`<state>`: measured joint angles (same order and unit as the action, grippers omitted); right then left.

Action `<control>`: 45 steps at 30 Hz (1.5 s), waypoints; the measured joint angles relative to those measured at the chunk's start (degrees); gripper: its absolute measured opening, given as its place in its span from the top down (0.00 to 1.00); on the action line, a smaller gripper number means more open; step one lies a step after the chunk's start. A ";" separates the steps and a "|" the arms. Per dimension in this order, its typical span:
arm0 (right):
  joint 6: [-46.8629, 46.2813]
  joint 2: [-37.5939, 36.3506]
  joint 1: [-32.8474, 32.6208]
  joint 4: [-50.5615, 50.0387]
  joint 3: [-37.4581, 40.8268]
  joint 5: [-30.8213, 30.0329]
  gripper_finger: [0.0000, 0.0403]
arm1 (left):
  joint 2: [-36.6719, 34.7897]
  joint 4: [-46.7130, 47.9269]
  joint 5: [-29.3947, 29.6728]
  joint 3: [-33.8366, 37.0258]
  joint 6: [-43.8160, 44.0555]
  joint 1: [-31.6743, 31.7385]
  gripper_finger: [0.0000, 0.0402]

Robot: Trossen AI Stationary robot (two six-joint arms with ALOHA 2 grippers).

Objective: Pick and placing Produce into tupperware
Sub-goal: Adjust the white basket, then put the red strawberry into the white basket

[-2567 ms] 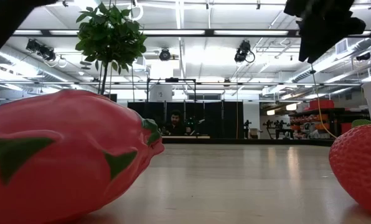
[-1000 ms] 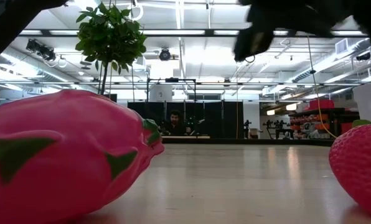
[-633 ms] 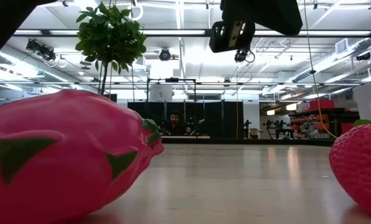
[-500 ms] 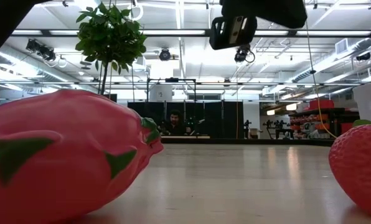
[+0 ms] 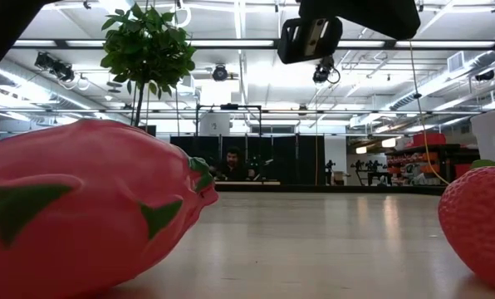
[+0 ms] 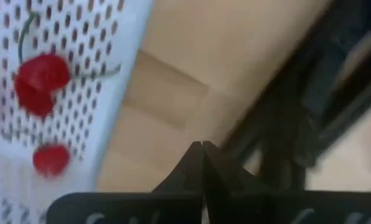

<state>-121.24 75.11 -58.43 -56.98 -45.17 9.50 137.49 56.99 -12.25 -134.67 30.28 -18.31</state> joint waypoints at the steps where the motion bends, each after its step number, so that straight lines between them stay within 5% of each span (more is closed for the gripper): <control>1: -1.17 -0.04 0.00 2.57 1.55 -0.34 1.00 | 0.00 0.01 0.00 0.00 0.55 0.00 0.99; 6: -3.49 0.74 0.30 21.98 8.42 -4.06 1.00 | 0.04 0.02 0.00 0.00 0.75 -0.39 0.96; 17: -1.74 4.07 5.81 29.00 9.23 -7.86 1.00 | 0.09 0.20 0.01 0.00 1.84 -0.67 0.96; 24: 7.39 4.05 13.81 29.50 9.22 -9.90 1.00 | -0.36 4.41 -0.01 0.00 2.60 -0.52 0.97; 34: 20.78 0.60 22.66 23.49 9.22 -10.06 0.99 | -0.74 4.32 -1.11 0.08 5.44 -3.61 0.83; 45: 26.55 -11.42 28.50 17.49 9.22 -19.08 0.99 | 2.55 -7.79 5.57 0.13 8.73 -5.02 0.50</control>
<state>-94.70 63.69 -29.93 -39.49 -35.94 -9.59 140.05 49.20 -6.68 -134.54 39.01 -23.32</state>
